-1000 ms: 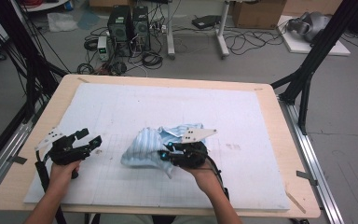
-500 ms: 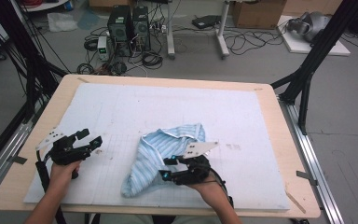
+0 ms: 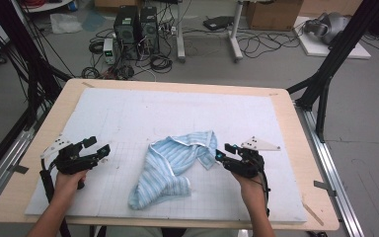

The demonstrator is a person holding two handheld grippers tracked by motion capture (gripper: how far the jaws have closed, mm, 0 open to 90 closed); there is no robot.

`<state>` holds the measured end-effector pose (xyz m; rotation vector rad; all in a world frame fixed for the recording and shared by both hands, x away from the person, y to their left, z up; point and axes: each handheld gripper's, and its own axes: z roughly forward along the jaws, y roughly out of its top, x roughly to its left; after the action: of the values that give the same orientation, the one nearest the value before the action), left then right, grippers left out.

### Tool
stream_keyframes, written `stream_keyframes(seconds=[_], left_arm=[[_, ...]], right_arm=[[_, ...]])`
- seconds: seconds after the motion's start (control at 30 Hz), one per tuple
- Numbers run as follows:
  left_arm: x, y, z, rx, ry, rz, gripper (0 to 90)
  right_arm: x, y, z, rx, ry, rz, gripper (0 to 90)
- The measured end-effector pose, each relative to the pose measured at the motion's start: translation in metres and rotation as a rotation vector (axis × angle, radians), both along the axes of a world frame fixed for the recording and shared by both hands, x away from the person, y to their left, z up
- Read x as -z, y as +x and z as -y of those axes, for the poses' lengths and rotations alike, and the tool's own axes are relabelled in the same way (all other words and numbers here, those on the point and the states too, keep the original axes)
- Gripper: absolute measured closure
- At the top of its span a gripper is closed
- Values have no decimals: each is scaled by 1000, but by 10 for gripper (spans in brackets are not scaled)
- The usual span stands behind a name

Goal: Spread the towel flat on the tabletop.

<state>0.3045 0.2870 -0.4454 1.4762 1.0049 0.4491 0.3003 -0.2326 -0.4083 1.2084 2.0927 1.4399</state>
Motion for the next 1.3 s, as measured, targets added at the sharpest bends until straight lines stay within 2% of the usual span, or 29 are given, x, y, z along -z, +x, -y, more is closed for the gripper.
stream_keyframes(seconds=[0.1, 0.17, 0.27, 0.33, 0.4, 0.47, 0.53, 0.57, 0.6, 0.67, 0.7, 0.73, 0.77, 0.8, 0.83, 0.87, 0.9, 0.97, 1.0, 1.03, 1.1, 1.13, 1.23, 1.3], left_arm=[[0, 1, 1, 7, 2, 3, 211], [0, 0, 1, 6, 2, 2, 211], [0, 0, 1, 5, -2, 0, 211], [1, 0, 0, 6, -3, -1, 211], [1, 0, -1, 5, -5, -4, 212], [1, 0, -1, 5, -2, -2, 212], [1, 0, -2, 7, -2, -3, 212], [1, -1, -1, 8, -6, -4, 212], [1, -1, -1, 9, -7, -6, 212], [1, 0, -2, 9, -5, -5, 213], [1, 0, -2, 10, -7, -6, 213], [1, 0, -2, 10, -8, -6, 213], [1, 0, -1, 10, -7, -6, 214], [1, -1, -1, 10, -7, -7, 214], [1, -1, -1, 8, -6, -6, 213], [1, -1, -1, 9, -5, -4, 214], [1, -1, -1, 8, -8, -6, 214], [1, -1, -1, 10, -3, -7, 214], [1, 0, -1, 11, -6, -8, 214], [1, 0, 0, 11, -10, -8, 214], [2, 0, 2, 15, -4, -7, 214], [2, 0, 2, 18, -5, -10, 214], [1, 1, 5, 22, -3, -9, 214], [1, 1, 6, 23, -1, -10, 215]], right_arm=[[0, 15, -12, -1, -32, -35, 473], [0, 19, -16, -5, -46, -38, 458], [0, 35, -37, -2, -66, -67, 345], [1, 41, -43, 3, -82, -77, 344], [6, 54, -56, 17, -127, -129, 343], [7, 57, -59, 17, -135, -142, 355], [11, 62, -65, -8, -159, -156, 553], [11, 63, -69, -36, -193, -147, 664], [11, 62, -70, -53, -202, -143, 755], [8, 60, -71, -69, -216, -111, 813], [3, 56, -70, -83, -211, -71, 818], [3, 56, -70, -83, -211, -71, 818], [-6, 51, -64, -85, -173, -23, 818], [-6, 51, -64, -85, -173, -23, 818], [-9, 49, -61, -86, -156, -1, 818], [-22, 41, -50, -91, -121, 55, 817], [-22, 41, -50, -91, -121, 55, 817], [-31, 34, -37, -83, -101, 95, 817], [-34, 30, -30, -73, -90, 106, 817], [-40, 23, -14, -55, -75, 134, 817], [-42, 19, 1, -24, -52, 134, 817], [-42, 19, 1, -24, -52, 134, 817], [-40, 17, 18, 17, -22, 108, 816], [-36, 18, 21, 24, -24, 95, 816]])
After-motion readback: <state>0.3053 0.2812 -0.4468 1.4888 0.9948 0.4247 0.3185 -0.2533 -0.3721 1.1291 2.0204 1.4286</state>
